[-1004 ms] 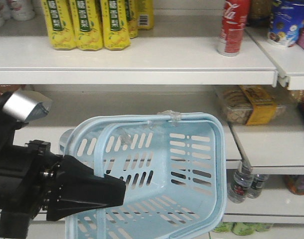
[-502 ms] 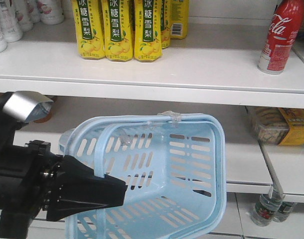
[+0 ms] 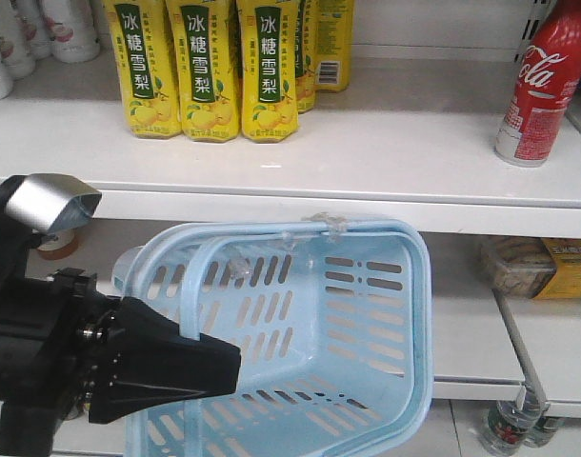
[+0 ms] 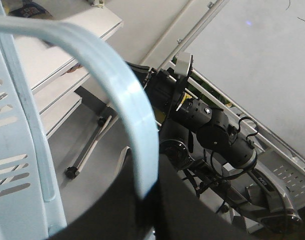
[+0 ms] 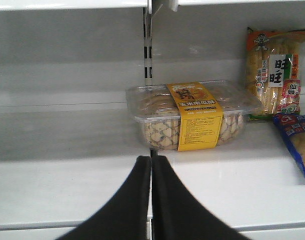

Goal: Place coke in basket with both arms
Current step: 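Drive the base toward the shelf with the red Coca-Cola bottle, then move the right gripper toward the red Coca-Cola bottle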

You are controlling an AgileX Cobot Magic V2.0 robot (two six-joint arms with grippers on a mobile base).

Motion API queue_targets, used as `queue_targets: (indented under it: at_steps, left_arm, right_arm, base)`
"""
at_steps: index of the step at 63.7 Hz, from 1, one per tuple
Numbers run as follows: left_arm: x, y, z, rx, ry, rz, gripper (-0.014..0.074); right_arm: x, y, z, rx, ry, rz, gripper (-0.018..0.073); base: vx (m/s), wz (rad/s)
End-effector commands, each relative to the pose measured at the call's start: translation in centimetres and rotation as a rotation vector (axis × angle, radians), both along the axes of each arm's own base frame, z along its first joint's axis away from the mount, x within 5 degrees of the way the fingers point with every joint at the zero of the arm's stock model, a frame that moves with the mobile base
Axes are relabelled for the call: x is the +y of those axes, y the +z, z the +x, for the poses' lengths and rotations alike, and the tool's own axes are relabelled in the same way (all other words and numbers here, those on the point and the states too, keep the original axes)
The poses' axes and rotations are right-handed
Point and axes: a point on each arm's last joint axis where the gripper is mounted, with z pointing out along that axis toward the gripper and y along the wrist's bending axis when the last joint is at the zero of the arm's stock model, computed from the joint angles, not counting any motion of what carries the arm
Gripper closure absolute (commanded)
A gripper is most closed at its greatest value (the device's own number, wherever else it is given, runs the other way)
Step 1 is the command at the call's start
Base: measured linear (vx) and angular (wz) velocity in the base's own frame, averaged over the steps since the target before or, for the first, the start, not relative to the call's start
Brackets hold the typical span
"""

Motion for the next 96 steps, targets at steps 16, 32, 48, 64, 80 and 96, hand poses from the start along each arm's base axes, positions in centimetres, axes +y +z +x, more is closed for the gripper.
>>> queue_targets:
  at_steps: [16, 32, 48, 64, 80, 96]
  left_arm:
    - [-0.1, 2.2, -1.0, -0.011, -0.068, -0.133, 0.0603]
    - [-0.1, 2.2, -1.0, -0.011, -0.068, -0.133, 0.0603]
    - [-0.1, 2.2, -1.0, -0.011, -0.068, -0.133, 0.0603]
    - [-0.1, 2.2, -1.0, -0.011, -0.068, -0.133, 0.0603]
    - [-0.1, 2.2, -1.0, -0.011, -0.068, -0.133, 0.0603]
    - [-0.1, 2.2, -1.0, -0.011, -0.068, -0.133, 0.0603]
  right_arm:
    - [0.1, 0.4, 0.0, -0.077, 0.006, -0.018, 0.0564]
    - [0.1, 0.4, 0.0, -0.076, 0.006, -0.017, 0.0564]
    - [0.1, 0.4, 0.0, -0.076, 0.006, -0.017, 0.0564]
    - [0.1, 0.4, 0.0, -0.076, 0.006, -0.017, 0.0564]
    - [0.1, 0.4, 0.0, -0.079, 0.006, -0.018, 0.0564]
    - [0.3, 2.4, -0.1, -0.345, 0.028, 0.413, 0.0564]
  base:
    - [0.07, -0.11]
    - [0.04, -0.08]
    - [0.01, -0.02]
    - [0.00, 0.00]
    - [0.00, 0.00]
    - [0.00, 0.00]
